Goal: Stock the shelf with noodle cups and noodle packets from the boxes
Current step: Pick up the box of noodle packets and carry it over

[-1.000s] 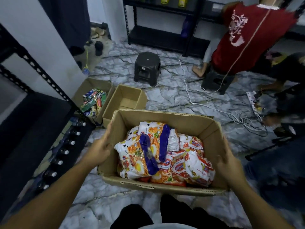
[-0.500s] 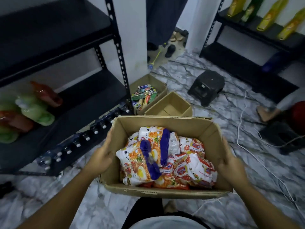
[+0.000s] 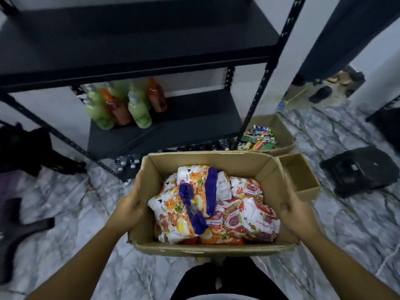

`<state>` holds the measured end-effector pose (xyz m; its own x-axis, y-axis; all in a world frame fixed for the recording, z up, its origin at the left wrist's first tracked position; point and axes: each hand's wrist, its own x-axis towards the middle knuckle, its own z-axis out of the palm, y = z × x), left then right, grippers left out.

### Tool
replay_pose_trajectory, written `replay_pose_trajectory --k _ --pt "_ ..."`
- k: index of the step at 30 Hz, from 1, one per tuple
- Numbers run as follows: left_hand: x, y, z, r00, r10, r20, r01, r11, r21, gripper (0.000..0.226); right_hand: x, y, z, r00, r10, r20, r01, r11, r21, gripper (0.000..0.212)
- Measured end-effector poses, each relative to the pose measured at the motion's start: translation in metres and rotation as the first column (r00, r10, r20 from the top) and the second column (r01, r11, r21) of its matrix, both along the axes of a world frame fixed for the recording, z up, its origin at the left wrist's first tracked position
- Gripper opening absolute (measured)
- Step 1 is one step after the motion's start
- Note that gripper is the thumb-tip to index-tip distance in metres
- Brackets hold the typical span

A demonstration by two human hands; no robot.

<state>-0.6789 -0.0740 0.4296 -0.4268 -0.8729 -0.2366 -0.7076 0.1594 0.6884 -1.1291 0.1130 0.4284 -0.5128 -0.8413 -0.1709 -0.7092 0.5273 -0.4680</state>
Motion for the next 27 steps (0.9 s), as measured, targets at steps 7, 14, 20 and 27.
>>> replay_pose_trajectory --k 7,14,20,27 --pt "0.036 0.021 -0.009 0.976 0.205 0.080 -0.204 0.979 -0.015 0.109 0.002 -0.069 -0.005 0.980 0.189 0.061 -0.191 0.981 0.021 0.097" --pt "0.047 0.029 -0.010 0.963 0.259 0.080 -0.257 0.966 -0.036 0.104 0.003 -0.098 0.002 0.955 0.239 0.174 -0.254 0.964 0.073 0.096" --pt "0.048 0.025 -0.013 0.959 0.278 0.051 -0.278 0.961 -0.009 0.110 0.011 -0.112 0.001 0.956 0.232 0.181 -0.252 0.963 0.096 0.096" --pt "0.067 -0.011 -0.039 0.965 0.244 0.098 -0.247 0.969 0.020 0.113 0.028 -0.124 -0.039 0.978 0.127 0.165 -0.151 0.979 0.140 0.096"
